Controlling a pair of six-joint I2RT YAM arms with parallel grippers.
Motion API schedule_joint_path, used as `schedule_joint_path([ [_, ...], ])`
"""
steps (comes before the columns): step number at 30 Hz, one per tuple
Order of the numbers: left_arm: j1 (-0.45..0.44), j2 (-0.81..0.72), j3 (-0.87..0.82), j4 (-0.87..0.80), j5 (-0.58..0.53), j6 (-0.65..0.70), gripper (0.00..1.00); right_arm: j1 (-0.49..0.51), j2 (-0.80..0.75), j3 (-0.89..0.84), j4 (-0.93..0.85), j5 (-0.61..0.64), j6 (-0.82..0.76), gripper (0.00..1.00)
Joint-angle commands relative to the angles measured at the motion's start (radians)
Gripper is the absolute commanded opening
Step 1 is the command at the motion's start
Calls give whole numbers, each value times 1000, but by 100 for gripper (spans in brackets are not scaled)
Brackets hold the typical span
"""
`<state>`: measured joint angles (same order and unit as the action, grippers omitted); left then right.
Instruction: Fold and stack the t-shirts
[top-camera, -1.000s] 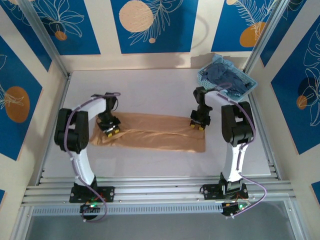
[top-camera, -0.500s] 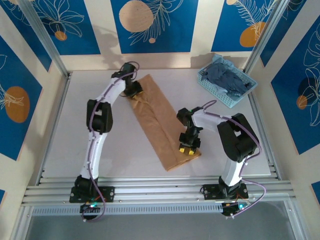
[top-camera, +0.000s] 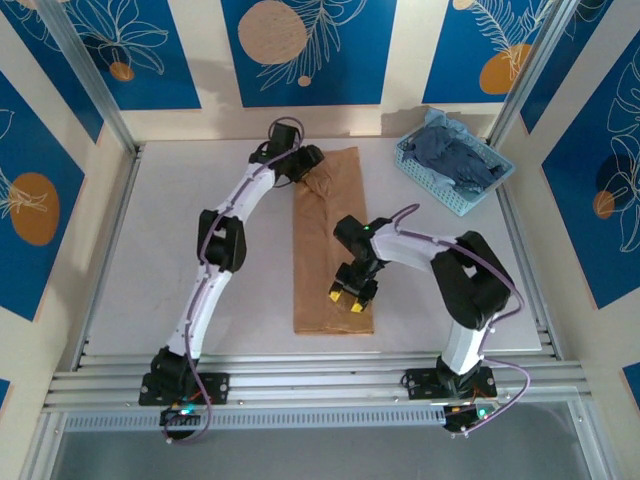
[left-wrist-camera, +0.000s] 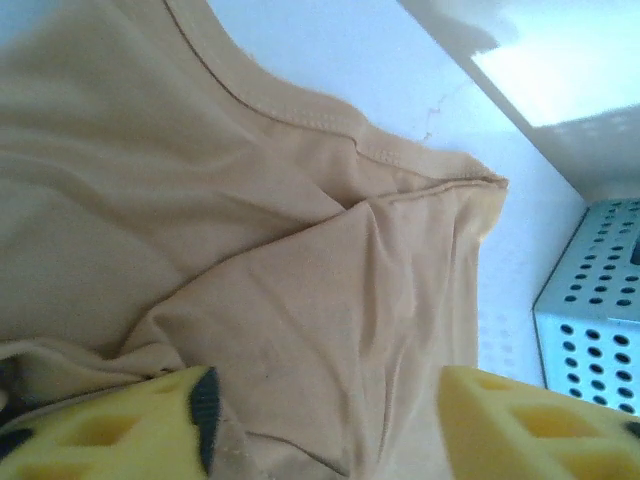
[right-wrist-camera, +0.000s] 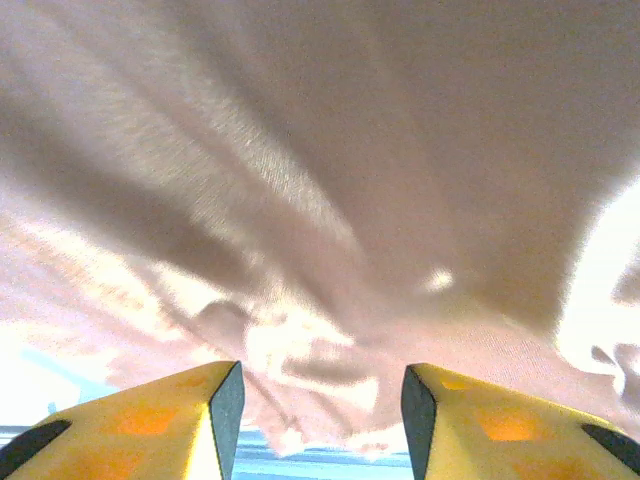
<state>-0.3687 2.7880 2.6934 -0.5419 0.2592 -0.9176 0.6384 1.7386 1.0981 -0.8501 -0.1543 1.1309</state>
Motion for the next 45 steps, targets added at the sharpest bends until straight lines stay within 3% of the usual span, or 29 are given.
schedule_joint_path([
  [1,10,-251,0,-145,-92,104,66,-44,-157,38,-125,47,-17,54],
  [5,5,-521,-334,-238,-98,169,66,-128,-301,17,-174,52,-124,58],
  [11,-25,-962,-1094,-291,47,171,51,-297,-429,-127,-170,-56,-282,55],
  [16,-160,-1222,-1627,-189,226,74,46,-311,-405,-238,-120,-173,-317,53],
  [19,-263,-1281,-1806,-48,270,-50,48,-309,-375,-333,-45,-235,-295,50],
  [25,-398,-1217,-1884,96,263,-181,52,-263,-299,-369,5,-223,-309,49],
  [29,-436,-1154,-1857,24,228,-153,49,-220,-268,-391,26,-224,-293,49],
  [35,-460,-1094,-1822,95,233,-169,45,-170,-255,-423,58,-218,-252,46],
  [41,-488,-1066,-1819,107,215,-198,25,-151,-204,-420,135,-202,-221,40],
  [45,-500,-1081,-1843,111,205,-208,7,-128,-169,-412,186,-181,-194,25],
])
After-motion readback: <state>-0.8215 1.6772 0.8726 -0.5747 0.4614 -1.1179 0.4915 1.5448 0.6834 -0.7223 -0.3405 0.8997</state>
